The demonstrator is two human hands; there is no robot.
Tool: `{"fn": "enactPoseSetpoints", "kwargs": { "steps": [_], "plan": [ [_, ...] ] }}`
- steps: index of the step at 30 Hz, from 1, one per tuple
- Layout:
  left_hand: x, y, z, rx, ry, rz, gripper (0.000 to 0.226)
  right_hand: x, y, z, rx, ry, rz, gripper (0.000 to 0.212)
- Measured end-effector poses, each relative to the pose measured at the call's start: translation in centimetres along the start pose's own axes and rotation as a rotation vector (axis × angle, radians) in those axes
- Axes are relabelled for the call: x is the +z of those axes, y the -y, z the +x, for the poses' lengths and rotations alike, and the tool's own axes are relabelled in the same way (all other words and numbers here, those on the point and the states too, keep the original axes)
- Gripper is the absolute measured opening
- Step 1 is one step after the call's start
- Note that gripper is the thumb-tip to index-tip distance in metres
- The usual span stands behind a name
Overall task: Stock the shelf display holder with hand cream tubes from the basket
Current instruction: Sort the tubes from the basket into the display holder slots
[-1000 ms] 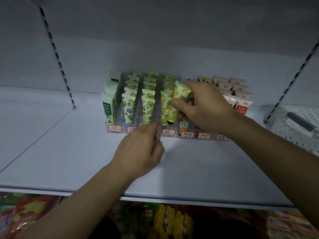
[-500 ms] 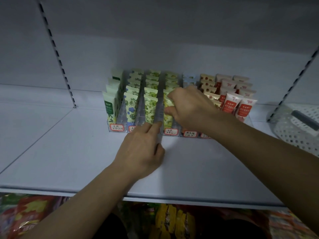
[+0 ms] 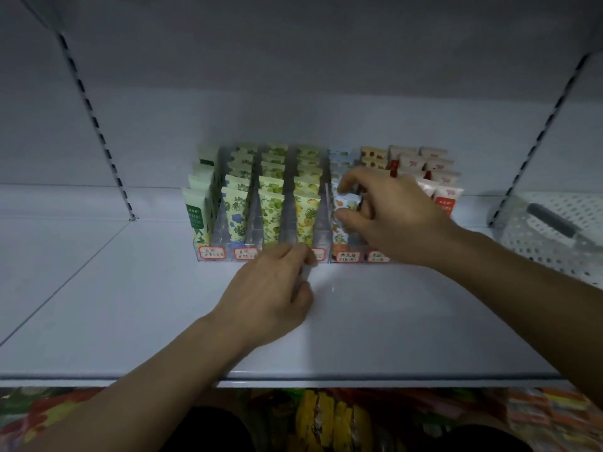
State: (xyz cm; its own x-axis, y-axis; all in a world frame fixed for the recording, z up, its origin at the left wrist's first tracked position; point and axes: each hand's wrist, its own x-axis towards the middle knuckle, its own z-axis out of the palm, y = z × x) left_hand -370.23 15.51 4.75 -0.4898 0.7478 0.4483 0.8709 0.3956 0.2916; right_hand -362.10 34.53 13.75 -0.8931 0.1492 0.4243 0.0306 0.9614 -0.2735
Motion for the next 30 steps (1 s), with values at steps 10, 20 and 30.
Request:
{"fn": "enactPoseSetpoints", "kwargs": {
  "steps": [10,20,30],
  "plan": [
    [2.1,-8.6,8.4,0.306,0.013,-0.162,0.015,-10.2,-9.6,-6.3,0.213,-0.219,-0.261,0.011],
    [9.0,-17.8,13.4,0.198,0.184,-0.582,0.038,-13.5,-15.2,-12.7,0.567,0.124,-0.229,0.039],
    [12.1,-18.2,12.2,0.192,0.155,-0.689,0.084,-12.2,-19.3,-8.6,0.672,0.727,-0.276,0.064]
  ]
}}
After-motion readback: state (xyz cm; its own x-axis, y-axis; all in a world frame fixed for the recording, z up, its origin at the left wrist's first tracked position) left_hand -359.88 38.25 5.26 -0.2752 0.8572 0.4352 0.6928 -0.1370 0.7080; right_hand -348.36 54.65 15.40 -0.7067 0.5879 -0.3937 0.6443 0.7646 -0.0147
